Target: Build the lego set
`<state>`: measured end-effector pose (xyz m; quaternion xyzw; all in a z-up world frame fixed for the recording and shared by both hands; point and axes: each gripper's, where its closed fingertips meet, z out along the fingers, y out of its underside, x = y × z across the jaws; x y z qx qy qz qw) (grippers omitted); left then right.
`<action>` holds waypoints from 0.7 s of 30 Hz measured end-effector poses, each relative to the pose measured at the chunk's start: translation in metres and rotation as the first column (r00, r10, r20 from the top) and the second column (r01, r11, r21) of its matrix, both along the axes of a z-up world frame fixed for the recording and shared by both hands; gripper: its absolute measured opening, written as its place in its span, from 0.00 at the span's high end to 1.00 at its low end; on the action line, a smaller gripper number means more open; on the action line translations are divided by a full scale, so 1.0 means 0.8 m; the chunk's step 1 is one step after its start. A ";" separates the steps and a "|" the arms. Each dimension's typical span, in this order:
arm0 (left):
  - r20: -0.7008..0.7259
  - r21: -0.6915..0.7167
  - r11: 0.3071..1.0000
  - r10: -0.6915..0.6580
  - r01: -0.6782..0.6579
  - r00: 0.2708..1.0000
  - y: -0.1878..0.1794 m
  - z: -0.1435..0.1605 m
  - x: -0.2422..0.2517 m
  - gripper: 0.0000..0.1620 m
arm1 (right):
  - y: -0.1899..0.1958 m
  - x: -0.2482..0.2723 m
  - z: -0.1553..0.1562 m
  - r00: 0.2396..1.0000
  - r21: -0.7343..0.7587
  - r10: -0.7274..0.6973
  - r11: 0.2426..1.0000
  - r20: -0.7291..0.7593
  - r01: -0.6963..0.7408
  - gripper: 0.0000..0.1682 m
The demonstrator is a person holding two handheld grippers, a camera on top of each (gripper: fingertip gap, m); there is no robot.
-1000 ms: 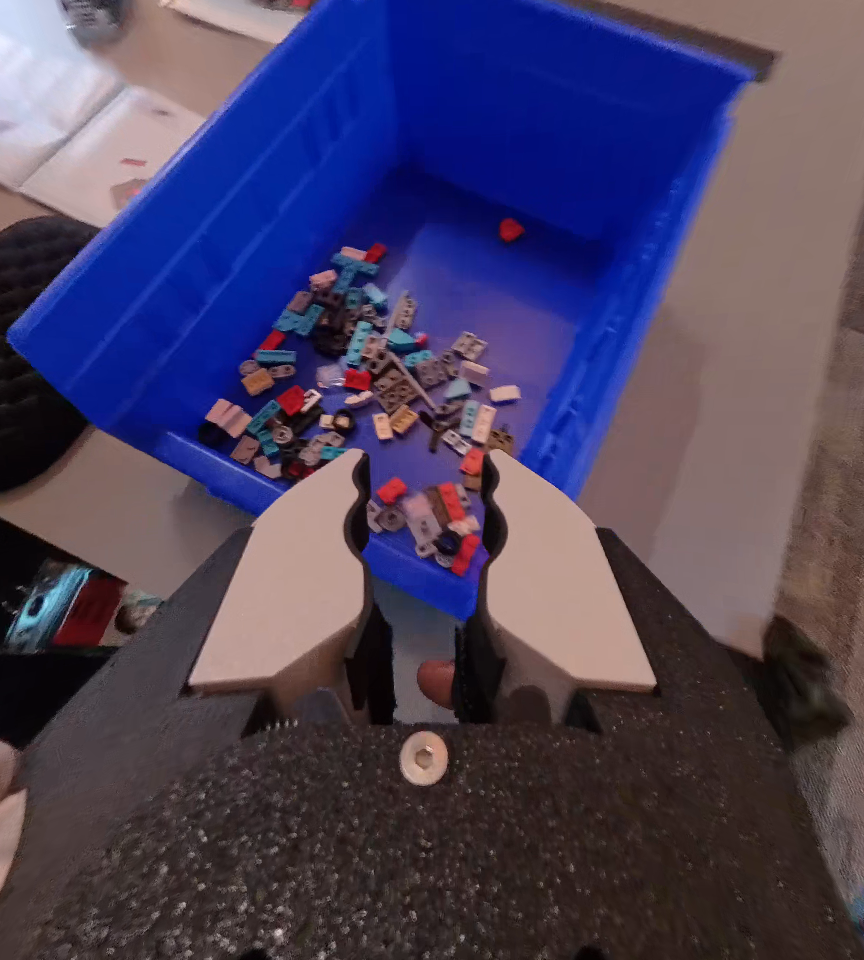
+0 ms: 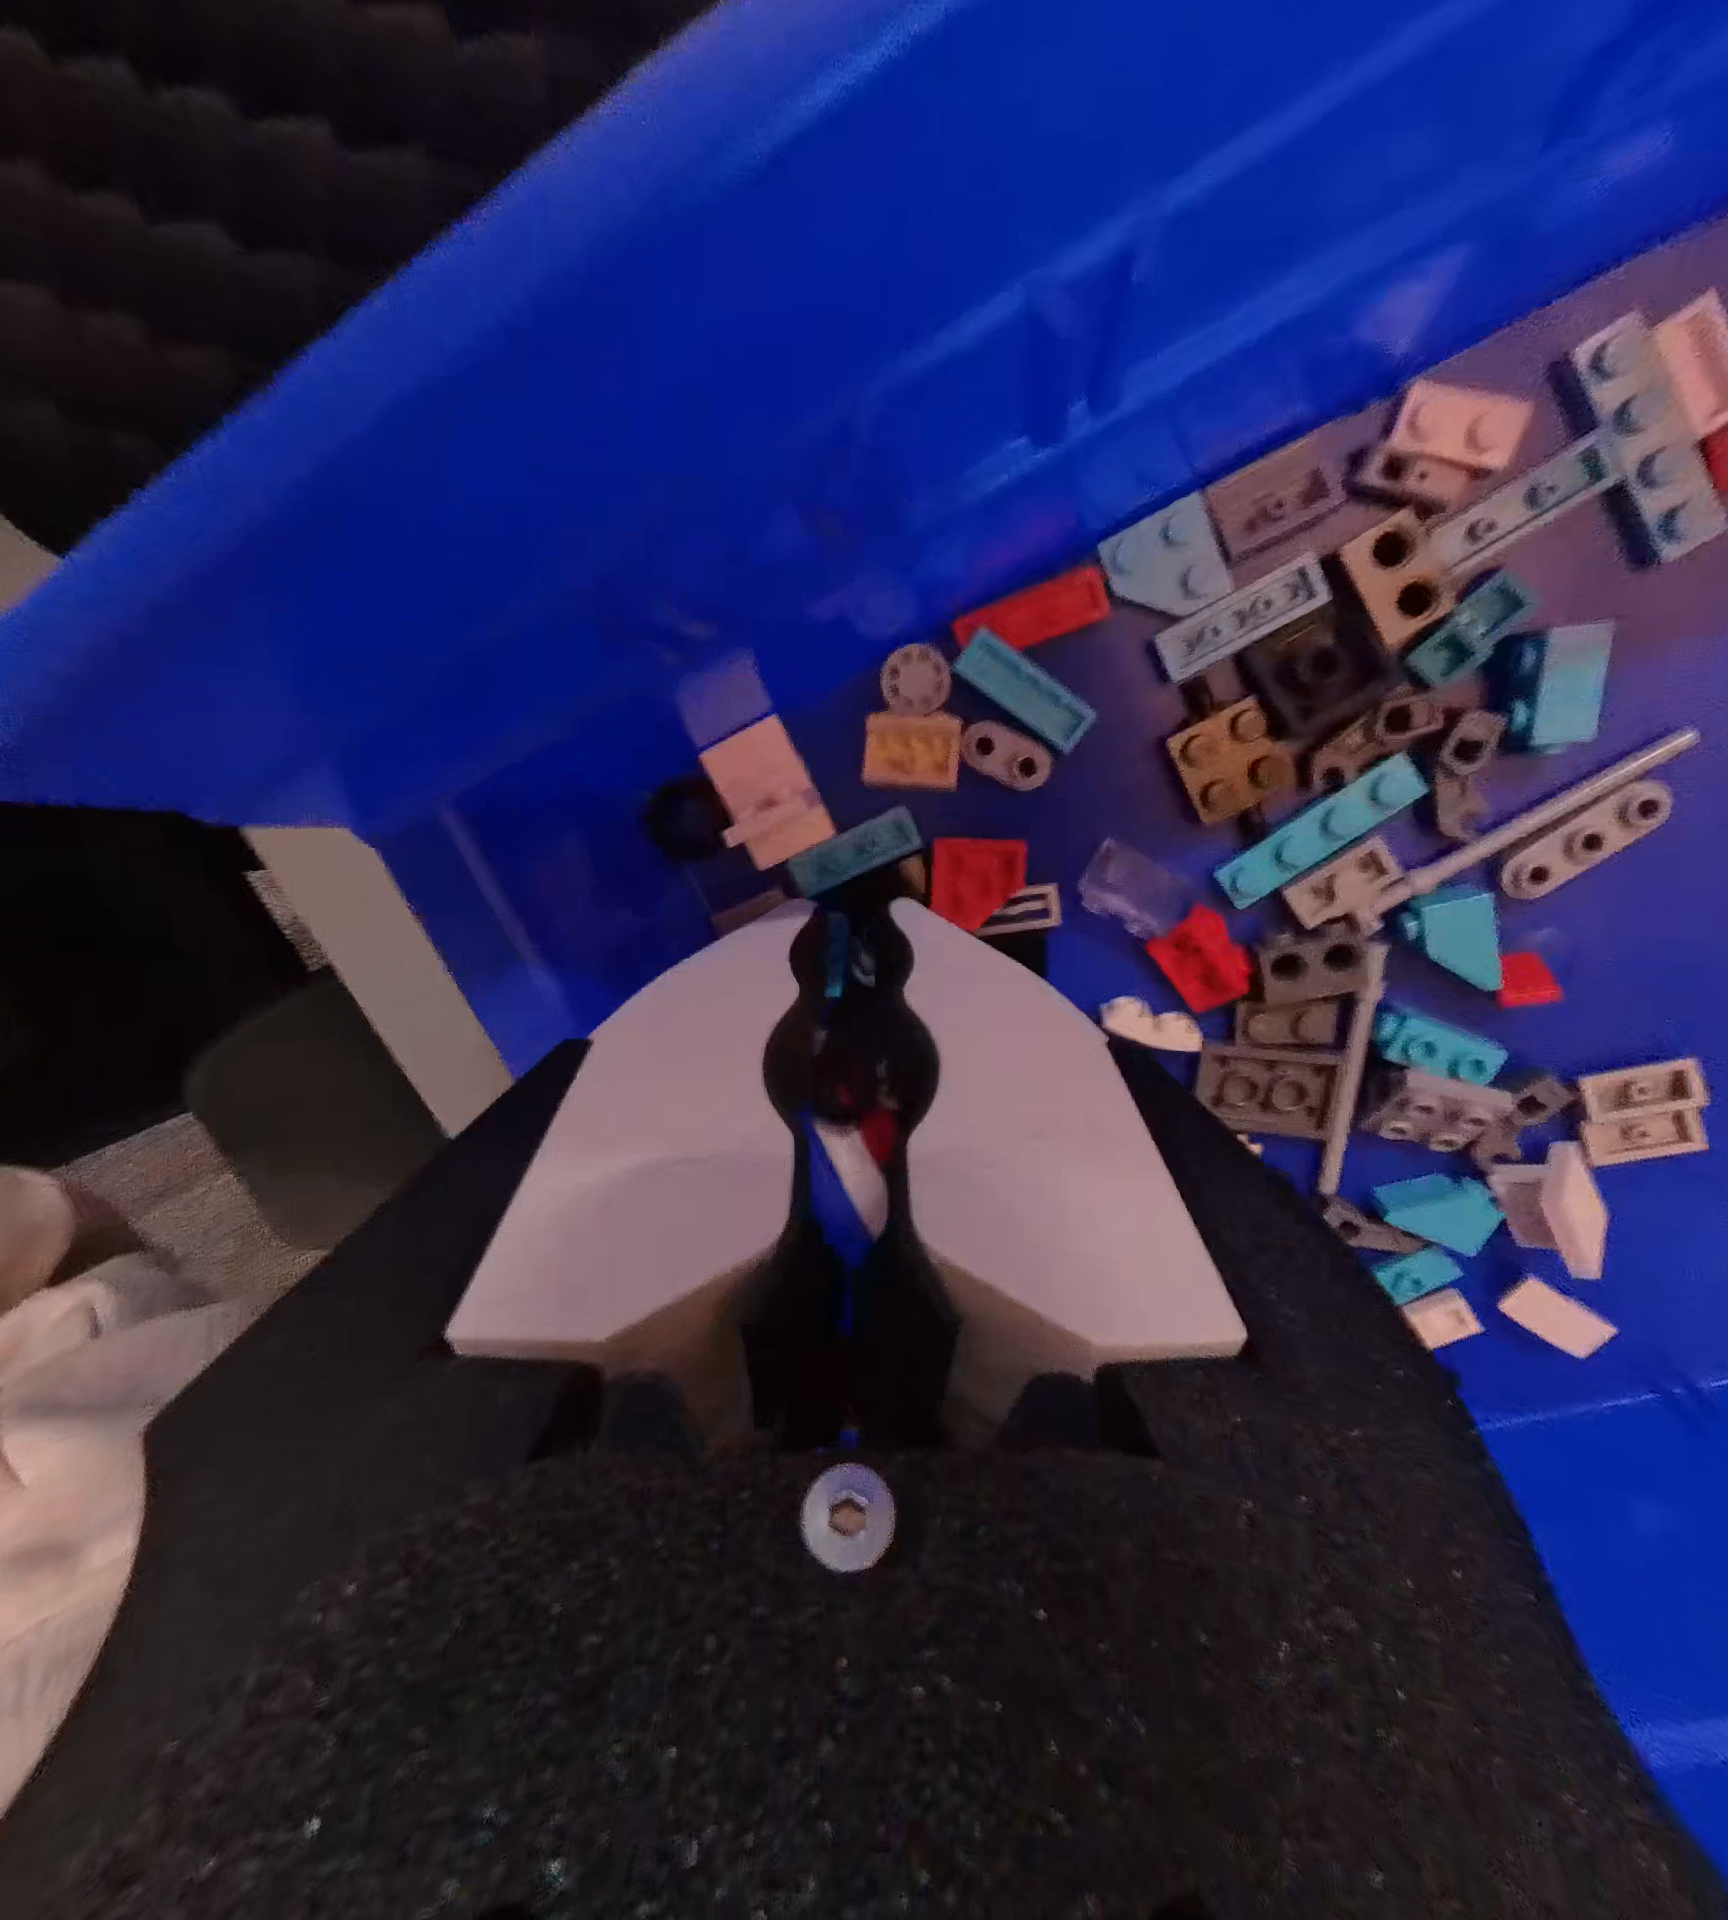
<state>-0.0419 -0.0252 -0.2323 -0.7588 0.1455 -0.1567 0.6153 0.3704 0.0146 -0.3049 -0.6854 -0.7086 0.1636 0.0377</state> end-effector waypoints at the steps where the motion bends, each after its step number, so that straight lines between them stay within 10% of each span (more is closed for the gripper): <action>1: 0.008 0.002 1.000 -0.001 0.001 1.000 0.000 0.001 -0.001 0.83 | 0.009 -0.002 -0.002 1.000 0.032 -0.007 0.999 -0.006 0.007 0.93; 13: 0.028 -0.017 1.000 0.002 -0.002 1.000 0.001 -0.001 -0.002 0.83 | 0.043 0.001 0.018 0.985 0.131 -0.131 0.981 -0.115 0.145 0.81; 21: -0.073 -0.091 0.995 0.030 -0.036 0.997 0.001 -0.011 0.002 0.81 | 0.088 -0.071 0.105 0.854 0.196 -0.257 0.905 -0.453 0.377 0.69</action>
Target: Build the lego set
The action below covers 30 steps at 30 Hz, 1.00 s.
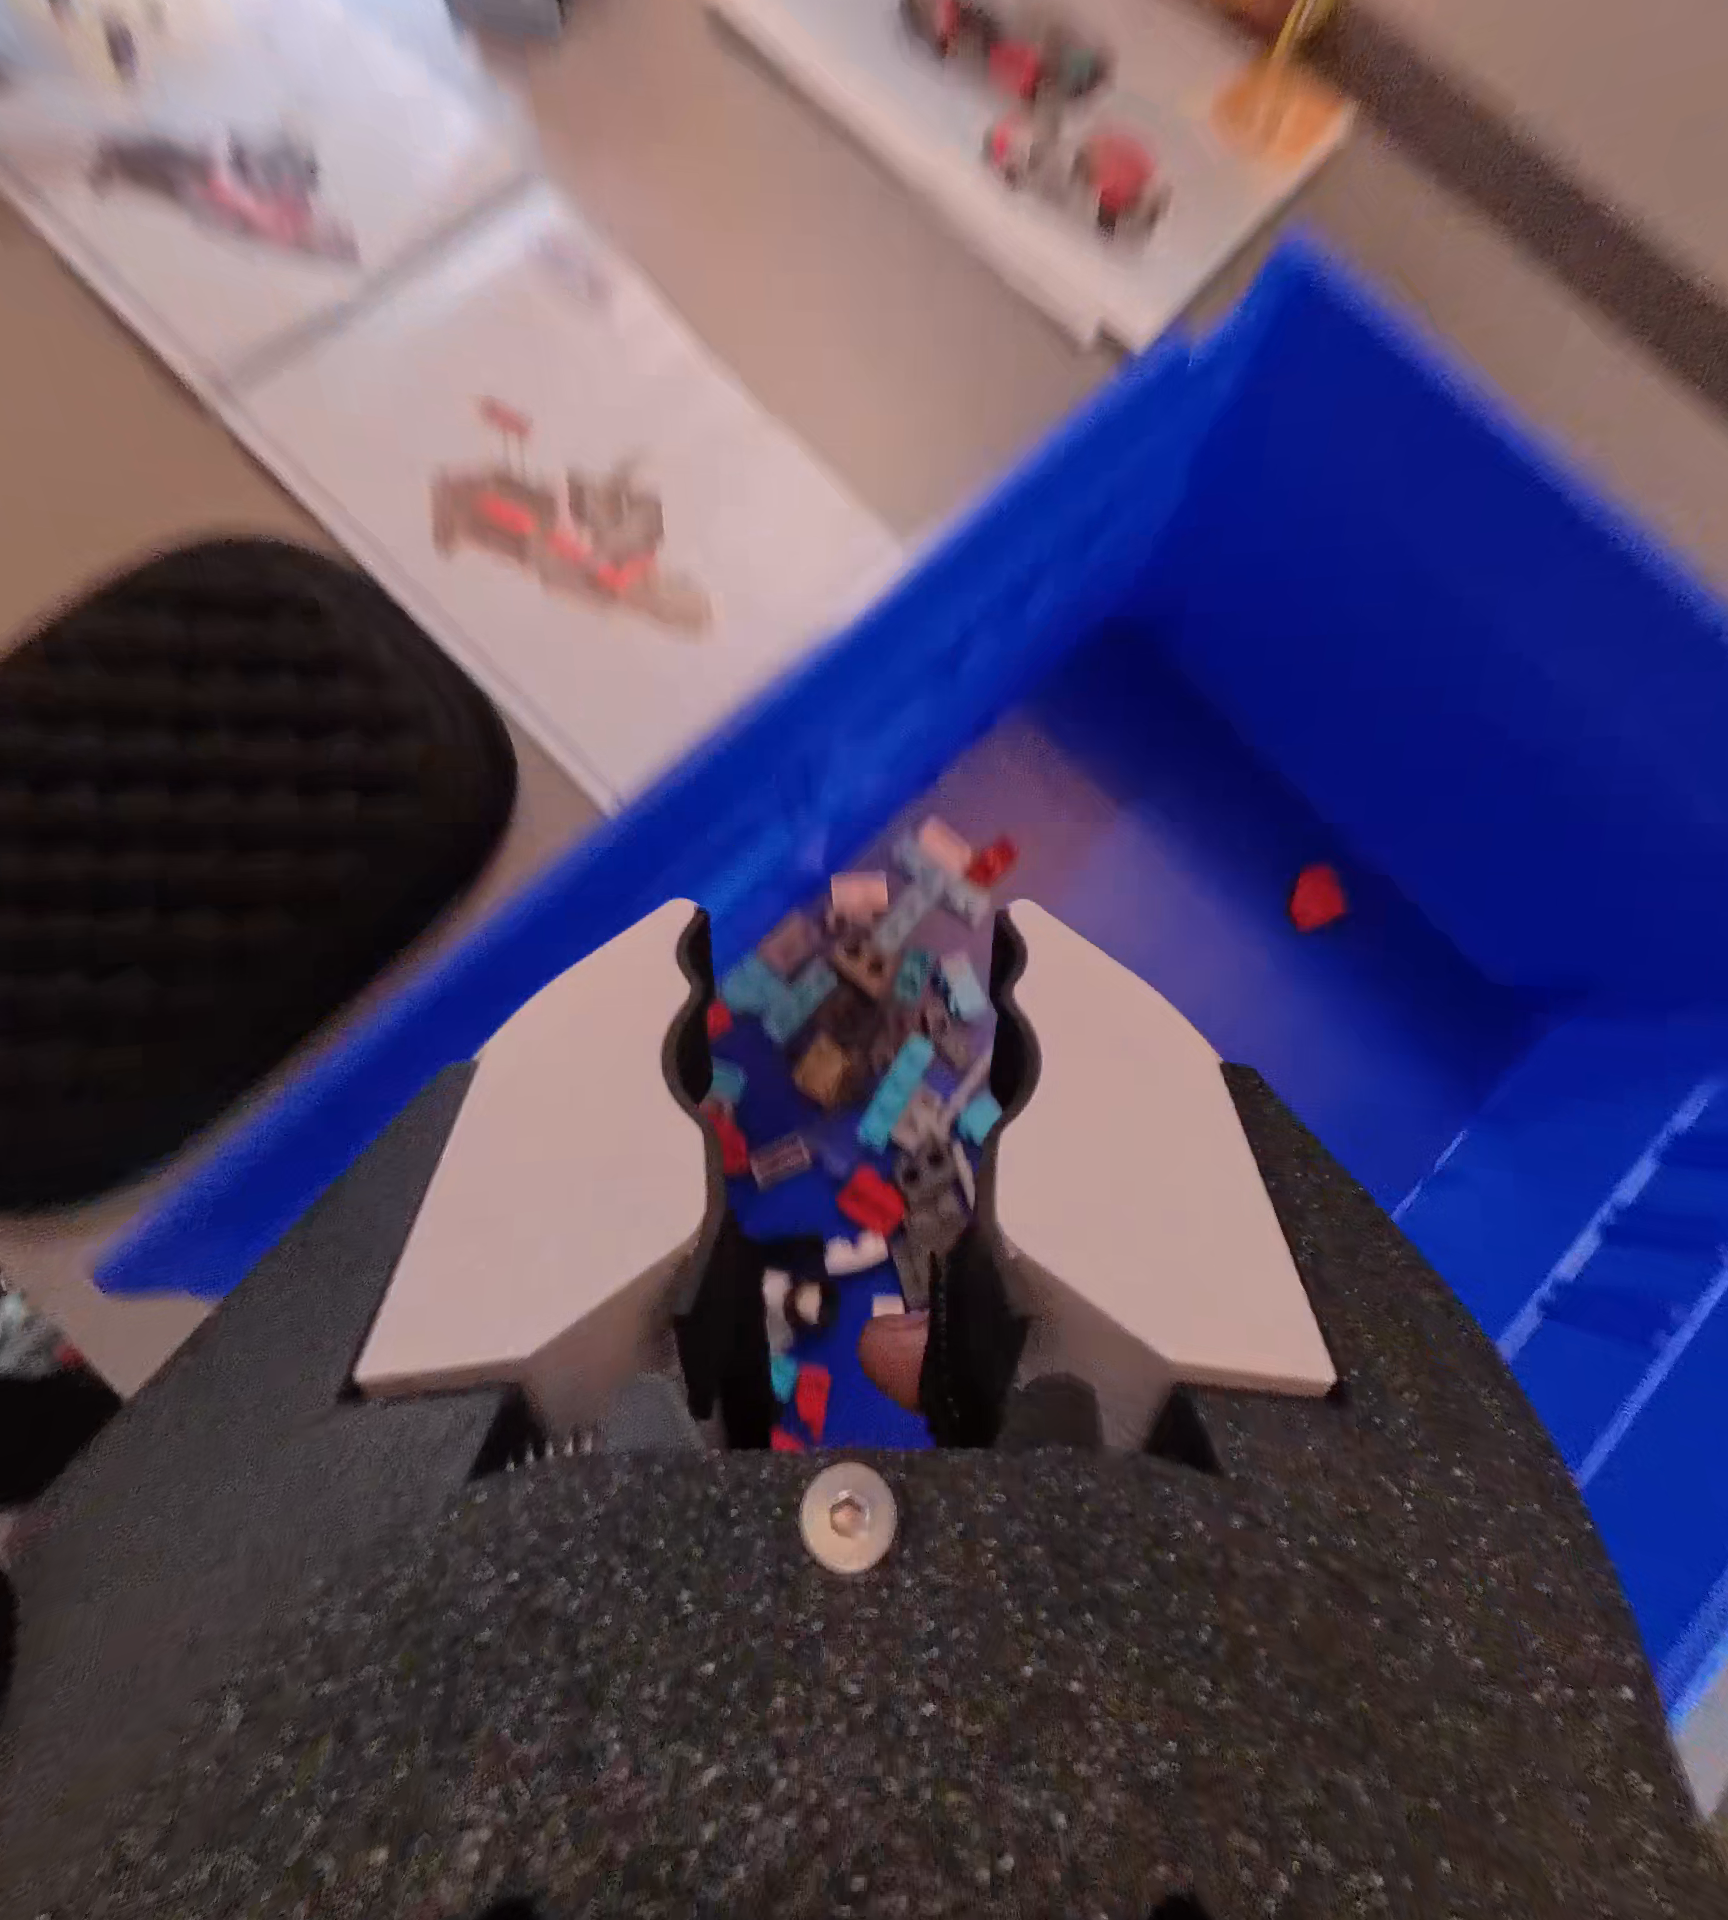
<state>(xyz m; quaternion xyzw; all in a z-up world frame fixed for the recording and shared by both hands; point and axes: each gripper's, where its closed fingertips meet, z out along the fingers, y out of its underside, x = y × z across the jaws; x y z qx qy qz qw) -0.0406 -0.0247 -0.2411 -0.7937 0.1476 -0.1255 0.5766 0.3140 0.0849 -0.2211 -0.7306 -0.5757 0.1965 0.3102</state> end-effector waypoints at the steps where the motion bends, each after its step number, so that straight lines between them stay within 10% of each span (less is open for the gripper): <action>1: -0.024 -0.007 1.000 0.012 -0.013 1.000 -0.002 0.004 0.000 0.79 | -0.001 -0.016 0.015 0.999 0.021 -0.006 1.000 -0.042 0.007 0.69; 9: 0.148 0.142 0.988 -0.080 0.059 0.986 -0.103 0.162 0.029 0.74 | -0.073 -0.142 0.100 0.969 0.212 0.145 0.972 -0.198 -0.102 0.68; 13: -0.046 0.164 0.983 0.090 -0.081 0.995 -0.189 0.195 -0.071 0.74 | -0.122 -0.212 0.088 0.906 0.148 0.307 0.950 -0.293 -0.274 0.69; 18: -0.242 -0.257 0.850 0.404 -0.460 0.882 -0.298 0.085 -0.252 0.79 | -0.107 -0.281 0.027 0.864 0.104 0.329 0.944 -0.382 -0.313 0.67; 23: -0.399 -0.671 0.581 0.240 -0.461 0.885 -0.375 -0.031 -0.268 0.82 | -0.096 -0.307 -0.002 0.851 0.064 0.303 0.950 -0.429 -0.306 0.68; 26: -0.499 -0.730 0.420 0.212 -0.539 0.840 -0.406 -0.059 -0.284 0.79 | -0.092 -0.302 -0.011 0.874 0.099 0.301 0.953 -0.381 -0.285 0.69; 30: -0.459 -0.744 0.428 0.229 -0.512 0.858 -0.406 -0.064 -0.277 0.78 | -0.087 -0.293 -0.016 0.878 0.091 0.275 0.961 -0.393 -0.260 0.70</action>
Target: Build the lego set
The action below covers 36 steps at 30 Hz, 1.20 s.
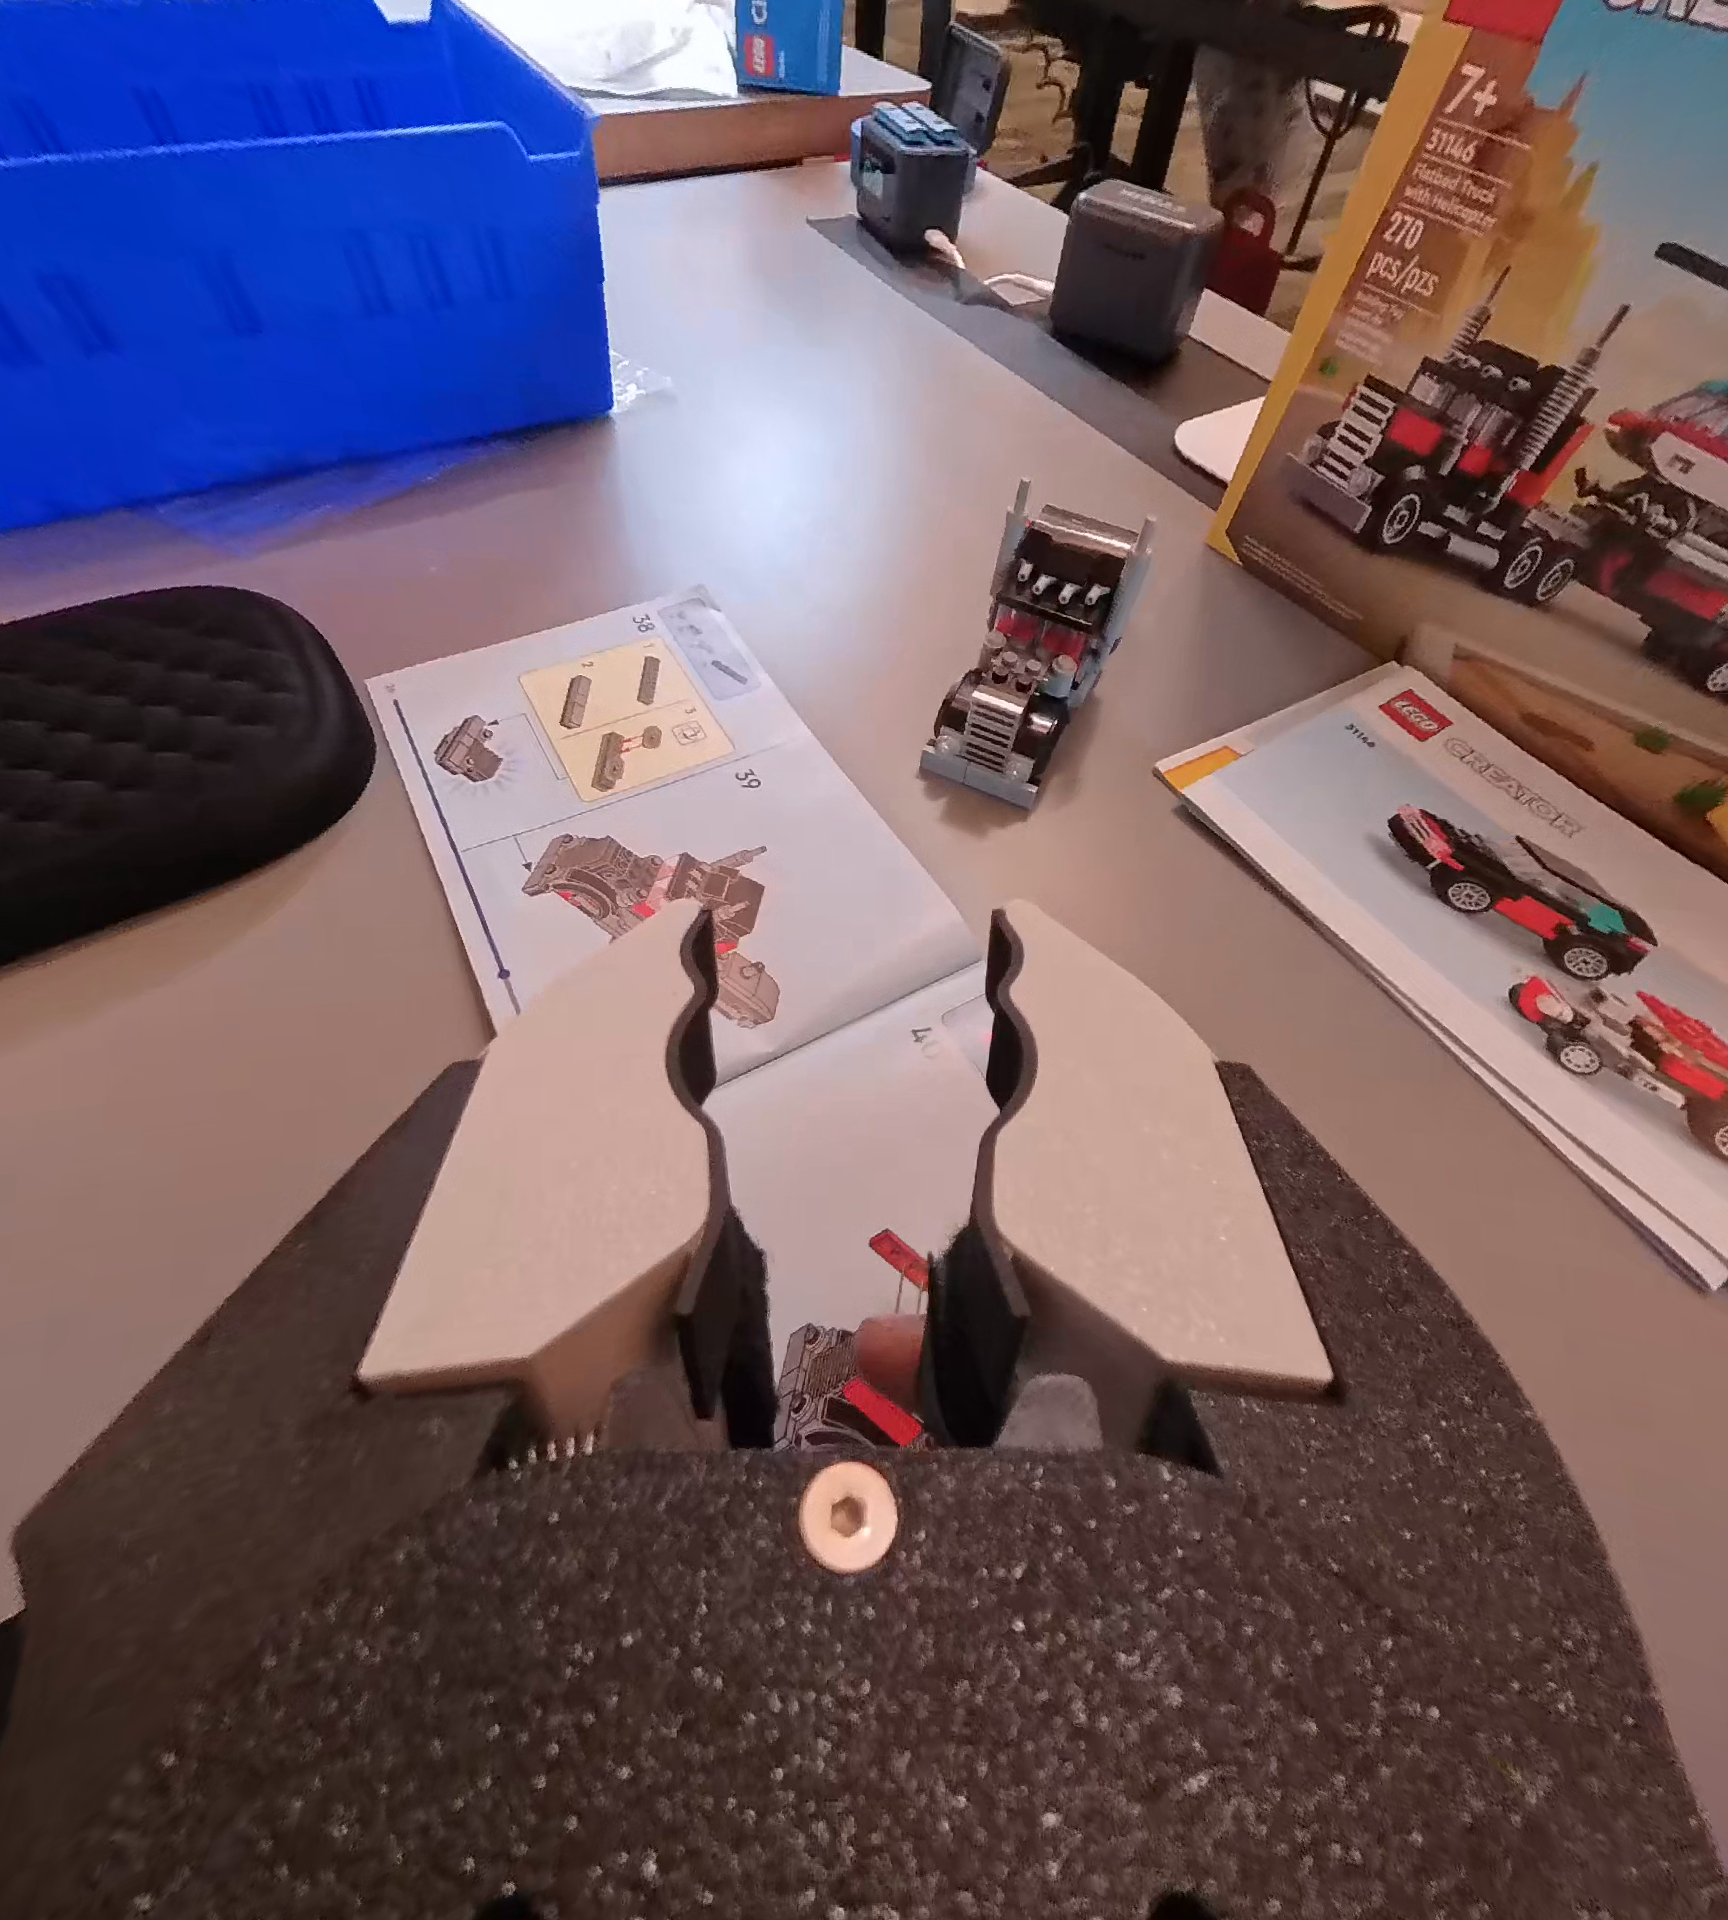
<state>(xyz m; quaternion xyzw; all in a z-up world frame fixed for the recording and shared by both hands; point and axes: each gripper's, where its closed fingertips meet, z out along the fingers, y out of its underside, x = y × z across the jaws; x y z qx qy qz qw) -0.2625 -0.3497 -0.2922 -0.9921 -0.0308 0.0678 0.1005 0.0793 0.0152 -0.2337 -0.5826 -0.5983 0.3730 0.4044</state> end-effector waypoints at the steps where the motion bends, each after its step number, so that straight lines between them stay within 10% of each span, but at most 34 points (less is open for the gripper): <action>1: 0.023 -0.005 1.000 0.003 -0.002 1.000 0.001 -0.004 0.002 0.78 | 0.001 0.001 -0.001 1.000 -0.010 -0.002 1.000 -0.004 0.002 0.70; 9: 0.124 -0.035 0.998 0.049 -0.045 0.991 0.004 -0.017 0.007 0.99 | -0.002 0.004 0.000 0.999 -0.047 0.019 0.999 -0.033 -0.021 0.71; 26: 0.131 0.057 0.961 0.261 -0.270 0.956 0.037 -0.011 -0.003 0.81 | -0.014 0.006 -0.019 0.996 -0.025 0.077 0.997 0.033 -0.076 0.72; 36: 0.045 0.139 0.962 0.229 -0.233 0.972 0.040 -0.011 -0.013 0.89 | -0.020 0.004 -0.020 0.994 -0.057 0.103 0.993 0.019 -0.102 0.73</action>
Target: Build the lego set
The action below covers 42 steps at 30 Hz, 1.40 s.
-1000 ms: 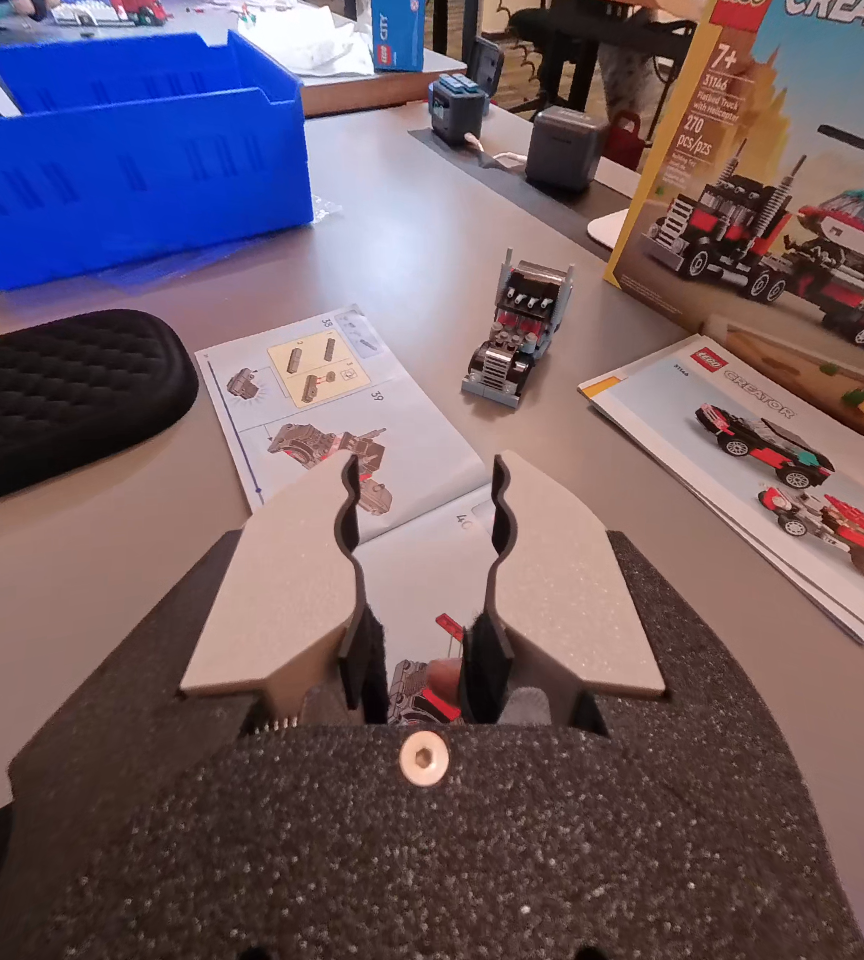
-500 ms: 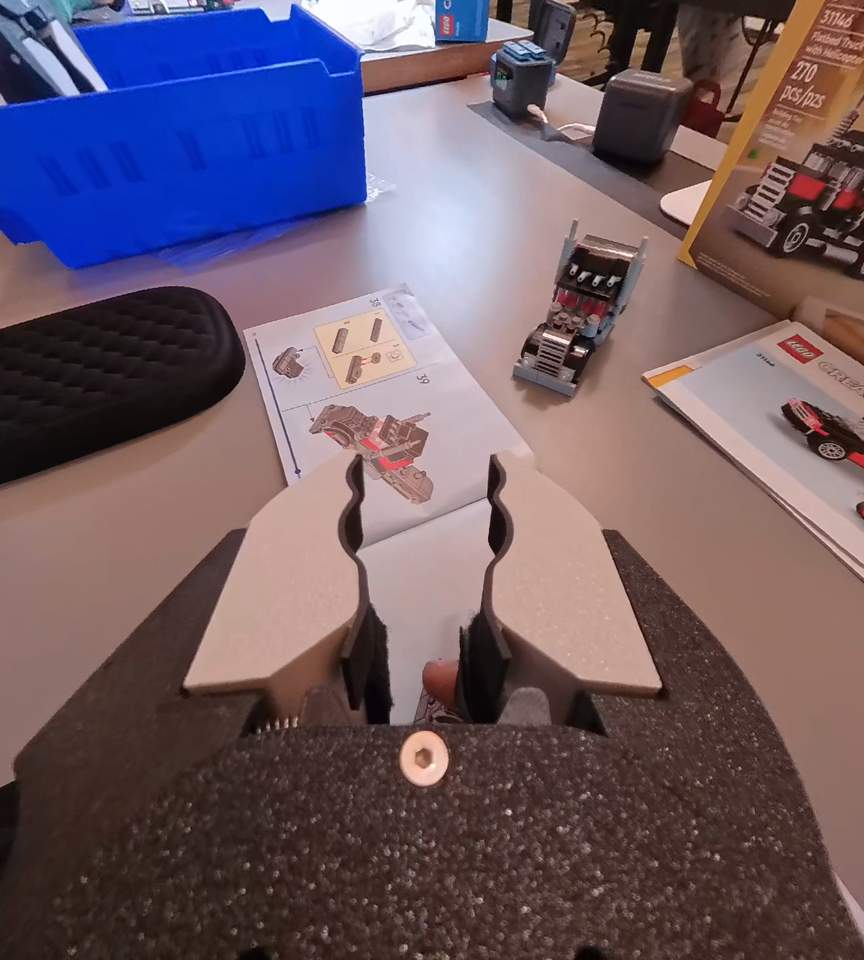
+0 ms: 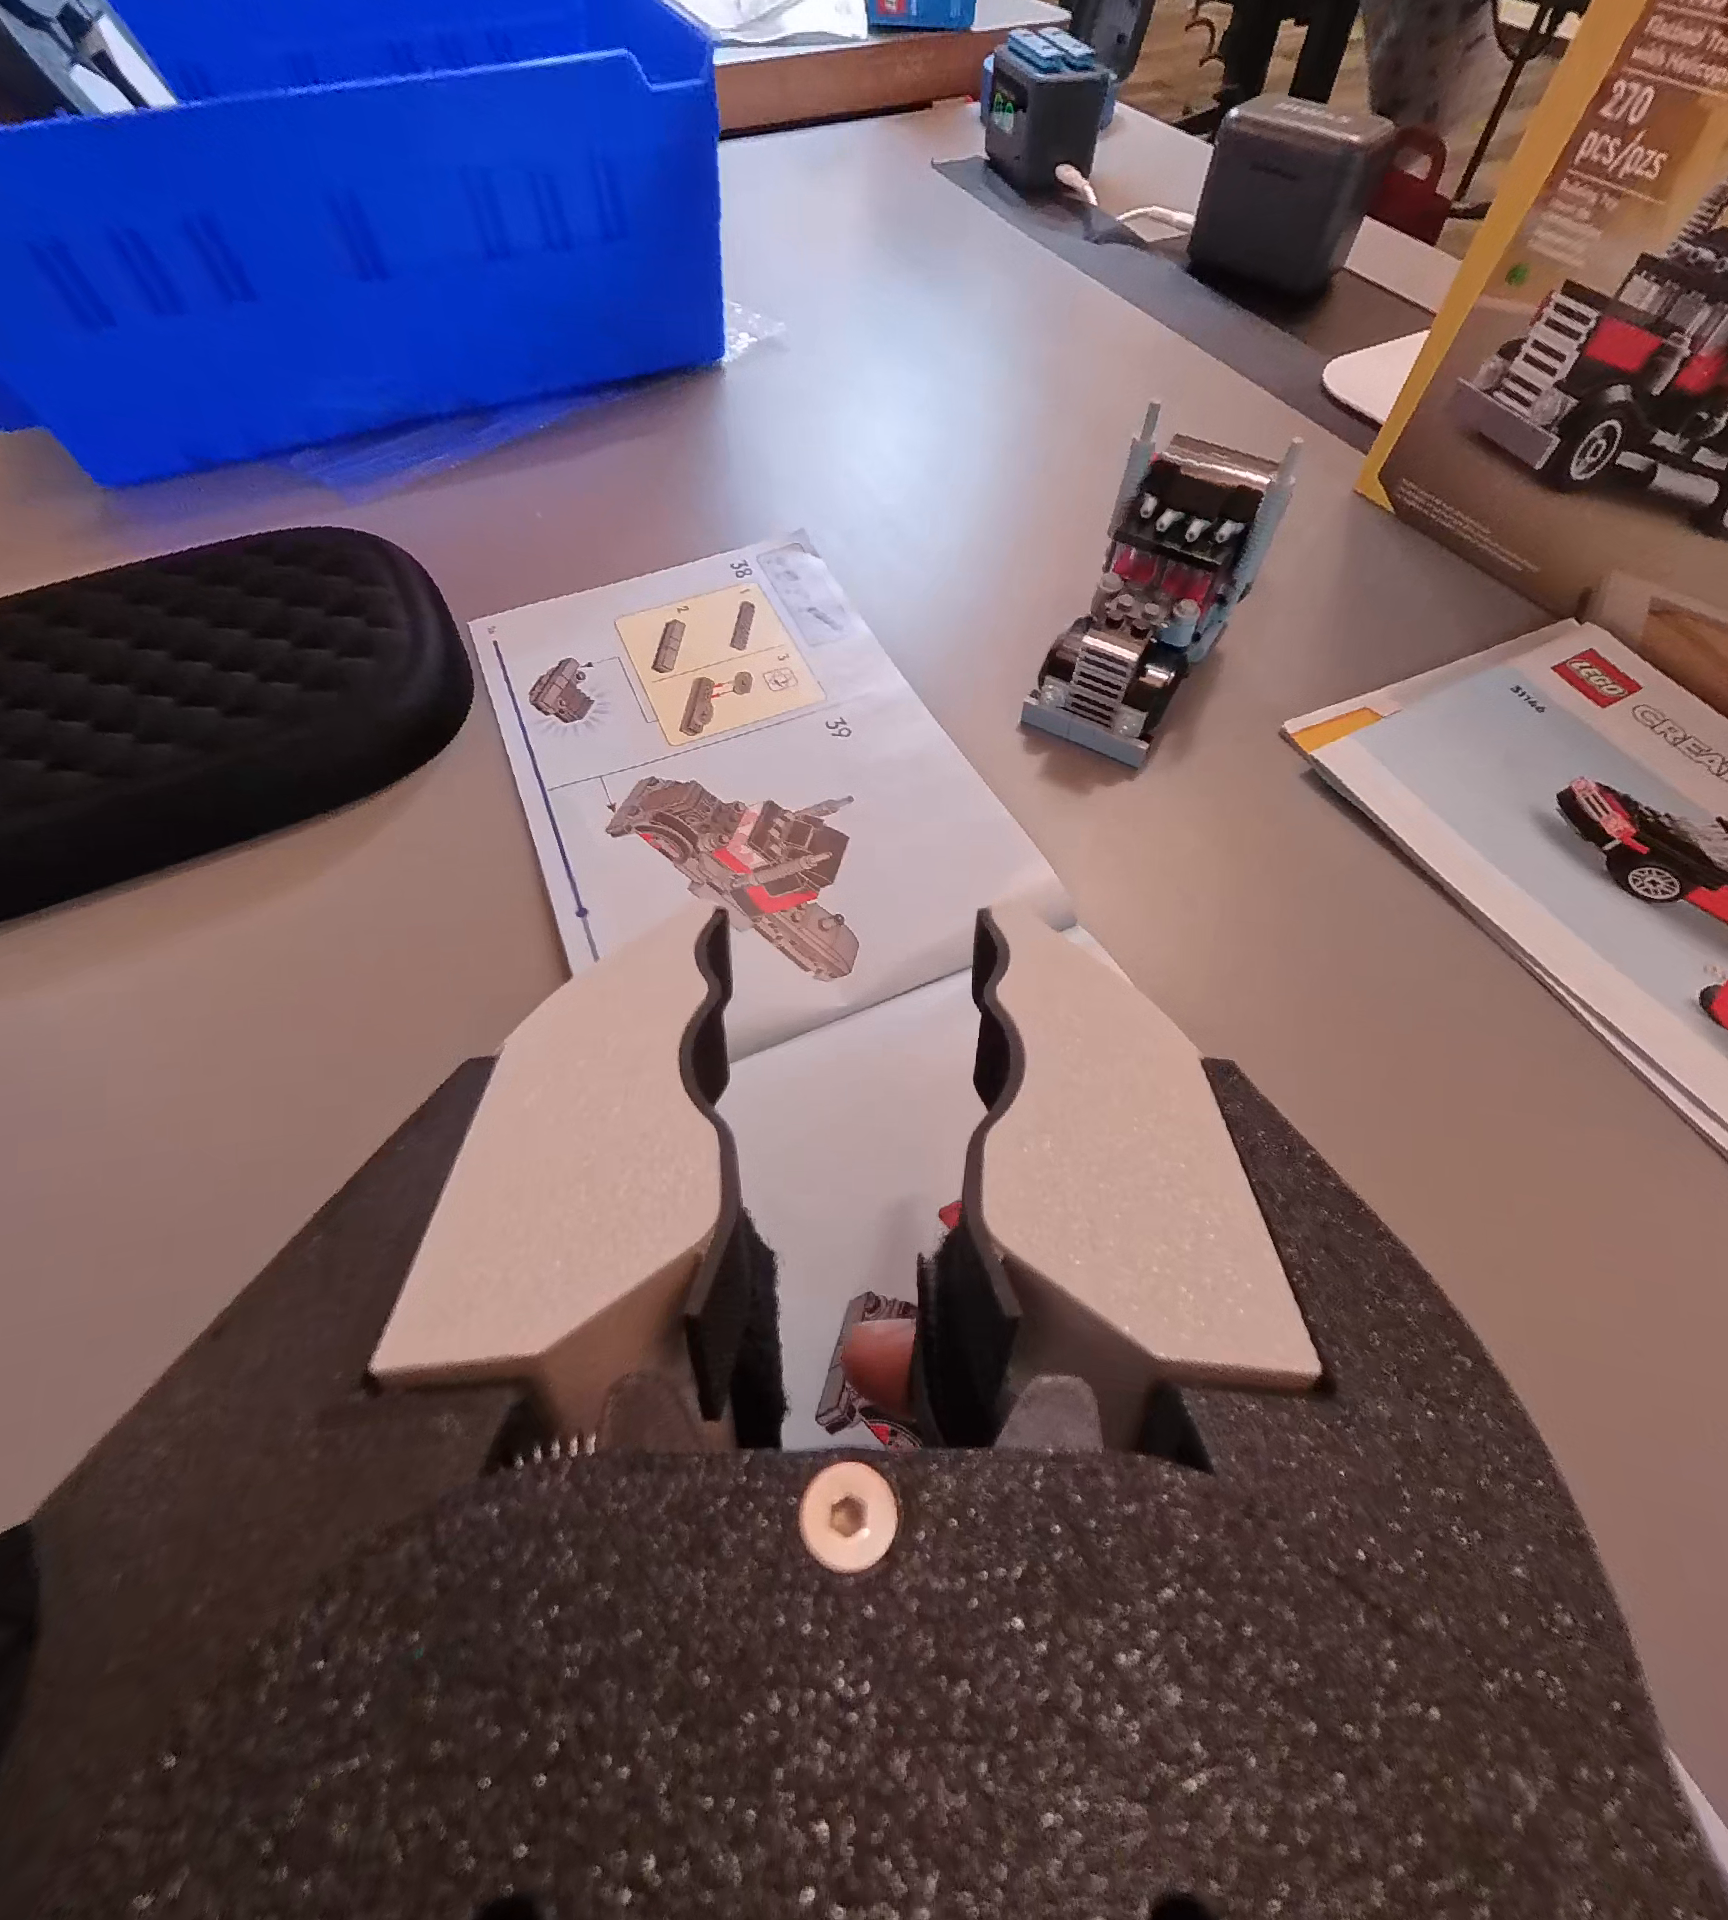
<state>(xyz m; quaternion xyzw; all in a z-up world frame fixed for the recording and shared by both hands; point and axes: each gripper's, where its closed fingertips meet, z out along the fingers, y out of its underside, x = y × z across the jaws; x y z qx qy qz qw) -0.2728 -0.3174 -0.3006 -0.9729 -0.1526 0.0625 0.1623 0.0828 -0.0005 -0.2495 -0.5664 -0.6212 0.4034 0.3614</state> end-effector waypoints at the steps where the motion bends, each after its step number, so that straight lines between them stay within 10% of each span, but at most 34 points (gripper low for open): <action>1: -0.042 0.011 1.000 -0.007 0.008 0.999 0.001 0.005 -0.003 0.90 | -0.002 0.000 0.002 1.000 0.000 0.008 1.000 -0.008 -0.008 0.73; 6: -0.254 0.193 0.972 -0.085 0.137 0.963 0.041 0.090 0.004 0.90 | -0.013 -0.006 0.022 0.996 -0.044 0.060 0.997 -0.064 -0.063 0.74; 12: -0.323 0.415 0.762 -0.388 0.497 0.863 0.161 0.204 0.142 0.90 | -0.011 -0.008 0.034 0.993 -0.045 0.044 0.998 -0.106 -0.049 0.74; 16: -0.227 0.349 0.681 -0.606 0.644 0.763 0.228 0.155 0.244 0.90 | -0.002 0.000 0.016 0.997 -0.071 -0.007 0.997 -0.081 0.001 0.76; 24: -0.033 0.178 0.792 -0.588 0.584 0.808 0.276 0.031 0.265 0.90 | -0.001 -0.001 0.006 0.998 -0.077 -0.004 0.997 -0.064 -0.001 0.76; 42: 0.047 0.241 0.766 -0.622 0.595 0.782 0.302 0.021 0.315 0.90 | 0.069 0.046 0.006 0.950 -0.101 -0.312 0.946 -0.019 0.309 0.77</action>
